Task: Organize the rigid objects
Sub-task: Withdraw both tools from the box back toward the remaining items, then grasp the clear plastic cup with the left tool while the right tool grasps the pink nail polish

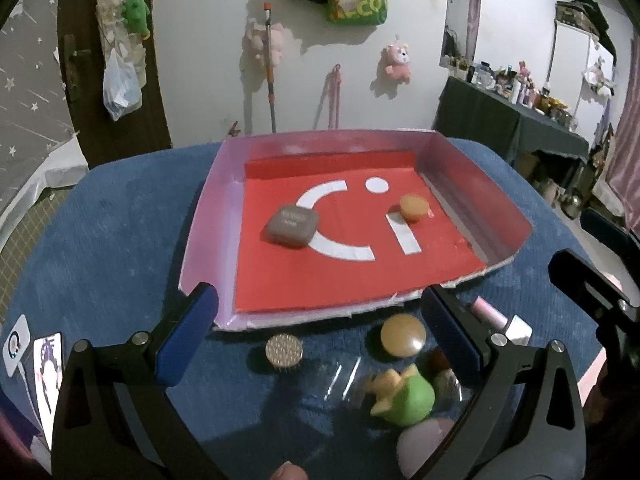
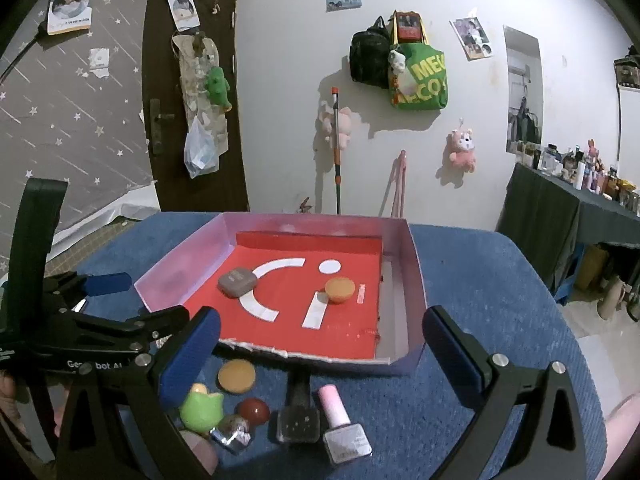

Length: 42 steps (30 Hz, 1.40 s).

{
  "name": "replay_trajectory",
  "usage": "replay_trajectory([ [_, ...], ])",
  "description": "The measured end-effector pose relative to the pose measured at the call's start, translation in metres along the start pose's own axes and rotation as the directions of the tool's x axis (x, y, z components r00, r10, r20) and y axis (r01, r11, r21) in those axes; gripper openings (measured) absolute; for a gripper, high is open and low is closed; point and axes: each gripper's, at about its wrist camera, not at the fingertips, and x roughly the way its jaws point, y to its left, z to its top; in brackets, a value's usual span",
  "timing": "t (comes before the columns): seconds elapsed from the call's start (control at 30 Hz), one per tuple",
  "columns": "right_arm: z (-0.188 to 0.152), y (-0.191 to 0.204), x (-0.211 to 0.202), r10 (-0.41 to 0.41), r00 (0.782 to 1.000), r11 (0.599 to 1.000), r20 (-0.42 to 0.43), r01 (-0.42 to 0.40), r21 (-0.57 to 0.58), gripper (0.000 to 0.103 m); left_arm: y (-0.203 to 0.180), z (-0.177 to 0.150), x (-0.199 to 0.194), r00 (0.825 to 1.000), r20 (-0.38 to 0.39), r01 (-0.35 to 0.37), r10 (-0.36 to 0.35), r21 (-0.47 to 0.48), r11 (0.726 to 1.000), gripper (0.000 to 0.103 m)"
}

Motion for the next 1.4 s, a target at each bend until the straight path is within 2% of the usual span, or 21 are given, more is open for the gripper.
replay_trajectory([
  [0.73, -0.05, -0.006, -0.001, -0.01, 0.994, 0.999, -0.106, 0.014, 0.032, 0.103, 0.0, -0.048, 0.005, 0.996, -0.093, 0.007, -0.009, -0.017, 1.0, 0.103],
  [0.93, -0.062, -0.011, 0.004, -0.017, 0.991, 0.999, -0.131, 0.023, 0.042, 0.103, 0.007, -0.055, 0.01, 0.993, -0.113, -0.022, 0.018, -0.032, 0.999, 0.103],
  [1.1, -0.073, -0.016, 0.012, -0.033, 0.987, 0.998, -0.158, 0.041, 0.046, 0.091, 0.012, -0.06, 0.013, 0.992, -0.121, -0.037, 0.033, -0.033, 0.999, 0.103],
  [1.4, -0.088, -0.03, 0.017, -0.07, 0.978, 0.996, -0.197, 0.081, 0.046, 0.077, 0.018, -0.062, 0.019, 0.991, -0.126, -0.042, 0.037, -0.043, 0.998, 0.102],
])
